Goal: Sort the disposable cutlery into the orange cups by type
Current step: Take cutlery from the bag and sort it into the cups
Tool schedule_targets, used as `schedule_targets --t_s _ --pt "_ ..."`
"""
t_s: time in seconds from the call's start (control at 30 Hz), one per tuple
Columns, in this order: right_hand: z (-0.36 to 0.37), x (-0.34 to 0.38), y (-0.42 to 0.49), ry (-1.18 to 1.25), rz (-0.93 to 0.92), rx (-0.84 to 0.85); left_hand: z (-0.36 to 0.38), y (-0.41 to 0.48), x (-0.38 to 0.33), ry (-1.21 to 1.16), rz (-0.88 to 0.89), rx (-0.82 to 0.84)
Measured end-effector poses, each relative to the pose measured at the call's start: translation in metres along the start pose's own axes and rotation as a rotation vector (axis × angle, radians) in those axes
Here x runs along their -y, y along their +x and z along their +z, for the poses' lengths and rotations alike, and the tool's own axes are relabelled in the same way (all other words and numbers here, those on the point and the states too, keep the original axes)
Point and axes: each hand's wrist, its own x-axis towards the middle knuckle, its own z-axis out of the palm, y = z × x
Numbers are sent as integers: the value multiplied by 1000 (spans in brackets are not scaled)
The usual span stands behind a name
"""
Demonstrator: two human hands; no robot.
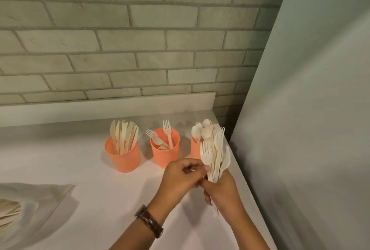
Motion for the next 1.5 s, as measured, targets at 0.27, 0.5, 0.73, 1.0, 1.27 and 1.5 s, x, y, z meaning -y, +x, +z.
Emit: schedule_targets --t_s 0.27,0.5,0.73,1.0,1.27,1.5 --pt "22 3 -1 -10 -60 136 -28 -3 -1 -47 6 -132" --pt "24 6 1 -36 -84 193 -33 -1 -11 -46 -54 36" --pt "22 3 5 -111 -59 182 -18 -5 -5 27 11 -48" --pt "19 -2 5 -24 -12 189 -17 -1 -11 -168 23 -162" --pt "3 -8 3 375 182 187 -70 52 -40 -261 152 -407" --pt "-2 -3 2 354 215 186 -73 88 -12 264 169 -453"
